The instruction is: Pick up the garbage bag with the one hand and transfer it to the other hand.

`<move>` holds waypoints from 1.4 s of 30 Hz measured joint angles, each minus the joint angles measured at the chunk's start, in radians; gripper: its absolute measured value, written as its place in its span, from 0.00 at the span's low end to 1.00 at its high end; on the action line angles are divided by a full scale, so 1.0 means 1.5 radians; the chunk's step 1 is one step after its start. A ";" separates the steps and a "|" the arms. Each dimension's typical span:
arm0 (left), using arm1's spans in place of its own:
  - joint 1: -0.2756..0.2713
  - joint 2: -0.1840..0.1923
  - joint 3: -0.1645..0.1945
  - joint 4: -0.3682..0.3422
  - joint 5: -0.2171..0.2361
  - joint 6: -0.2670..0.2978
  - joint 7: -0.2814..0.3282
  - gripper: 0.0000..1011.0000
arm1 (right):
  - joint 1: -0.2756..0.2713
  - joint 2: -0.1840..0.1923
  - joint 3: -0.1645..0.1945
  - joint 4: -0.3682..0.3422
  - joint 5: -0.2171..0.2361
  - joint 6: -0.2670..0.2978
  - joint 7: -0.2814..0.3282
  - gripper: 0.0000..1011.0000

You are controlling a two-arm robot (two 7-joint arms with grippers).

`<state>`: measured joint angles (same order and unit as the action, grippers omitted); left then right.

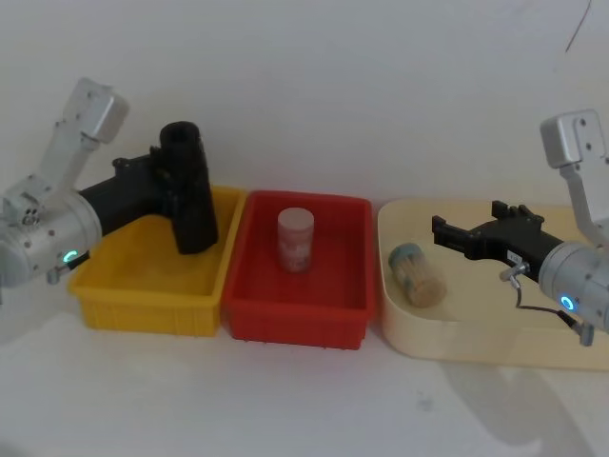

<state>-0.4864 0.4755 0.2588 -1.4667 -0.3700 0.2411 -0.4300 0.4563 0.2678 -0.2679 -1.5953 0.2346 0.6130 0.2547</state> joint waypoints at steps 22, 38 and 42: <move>-0.158 -0.088 0.079 0.168 -0.019 -0.057 -0.098 0.40 | 0.000 0.000 0.000 0.000 0.000 0.000 0.000 0.99; -0.261 -0.166 0.122 0.318 -0.052 -0.112 -0.206 0.40 | 0.000 0.000 0.000 0.000 0.000 0.000 0.000 0.99; -0.283 -0.183 0.131 0.353 -0.061 -0.118 -0.236 0.40 | 0.000 0.000 0.000 0.000 0.000 0.000 0.000 0.99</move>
<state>-0.9107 0.2003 0.4560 -0.9371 -0.4610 0.0635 -0.7836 0.4563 0.2676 -0.2679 -1.5953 0.2345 0.6130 0.2546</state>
